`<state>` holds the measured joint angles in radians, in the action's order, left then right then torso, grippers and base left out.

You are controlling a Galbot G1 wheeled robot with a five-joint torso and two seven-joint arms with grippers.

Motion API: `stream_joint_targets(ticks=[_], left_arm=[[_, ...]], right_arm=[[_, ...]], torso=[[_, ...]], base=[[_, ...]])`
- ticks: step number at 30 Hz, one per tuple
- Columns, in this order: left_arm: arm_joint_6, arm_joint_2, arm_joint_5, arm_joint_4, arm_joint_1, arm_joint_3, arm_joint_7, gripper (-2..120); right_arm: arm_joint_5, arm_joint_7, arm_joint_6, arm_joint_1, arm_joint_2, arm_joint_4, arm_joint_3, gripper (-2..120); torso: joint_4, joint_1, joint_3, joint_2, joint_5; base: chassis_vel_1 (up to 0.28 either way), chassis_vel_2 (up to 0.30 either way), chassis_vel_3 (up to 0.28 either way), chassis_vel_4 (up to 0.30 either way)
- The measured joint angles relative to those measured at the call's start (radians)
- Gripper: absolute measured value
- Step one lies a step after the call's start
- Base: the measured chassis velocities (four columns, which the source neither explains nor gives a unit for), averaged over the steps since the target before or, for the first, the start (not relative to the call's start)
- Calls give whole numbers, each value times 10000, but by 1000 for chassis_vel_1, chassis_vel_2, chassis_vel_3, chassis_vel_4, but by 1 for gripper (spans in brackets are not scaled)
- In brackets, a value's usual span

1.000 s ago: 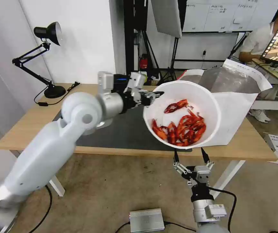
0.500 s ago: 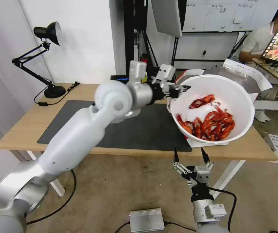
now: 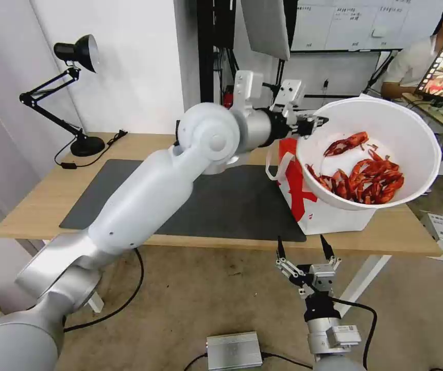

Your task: Pick up the trash from the table and place it into the takeout bag.

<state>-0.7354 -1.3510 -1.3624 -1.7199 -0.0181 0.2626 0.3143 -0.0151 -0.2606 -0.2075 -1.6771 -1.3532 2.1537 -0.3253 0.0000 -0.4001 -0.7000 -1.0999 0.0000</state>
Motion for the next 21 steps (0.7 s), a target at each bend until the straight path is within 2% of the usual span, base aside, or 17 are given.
stream_joint_targets(ticks=[5,6,9,10,13,18,21], left_arm=[[10,-828,-203,656,457,94,777,0],[10,-828,-203,656,457,94,777,0],[136,-1510,-230,1201,753,119,1210,0],[136,-1510,-230,1201,753,119,1210,0],[344,-2101,-220,1767,958,132,1572,0],[635,-2456,-190,2280,1133,152,1878,0],[1101,-2488,-190,2683,1327,238,2036,0]], right_arm=[[0,0,0,0,0,0,0,100],[0,0,0,0,0,0,0,100],[0,0,0,0,0,0,0,100],[0,0,0,0,0,0,0,100],[0,0,0,0,0,0,0,100],[0,0,0,0,0,0,-1,100],[0,0,0,0,0,0,0,100]], torso=[[0,0,0,-1,1],[0,0,0,-1,1],[-1,0,0,-1,2],[-1,0,0,-1,2],[-2,0,0,0,2],[-3,0,0,-1,2],[0,0,0,0,0]], base=[[0,0,0,0],[0,0,0,0],[0,0,0,0],[0,0,0,0],[0,0,0,0],[0,0,0,0],[0,0,0,0]])
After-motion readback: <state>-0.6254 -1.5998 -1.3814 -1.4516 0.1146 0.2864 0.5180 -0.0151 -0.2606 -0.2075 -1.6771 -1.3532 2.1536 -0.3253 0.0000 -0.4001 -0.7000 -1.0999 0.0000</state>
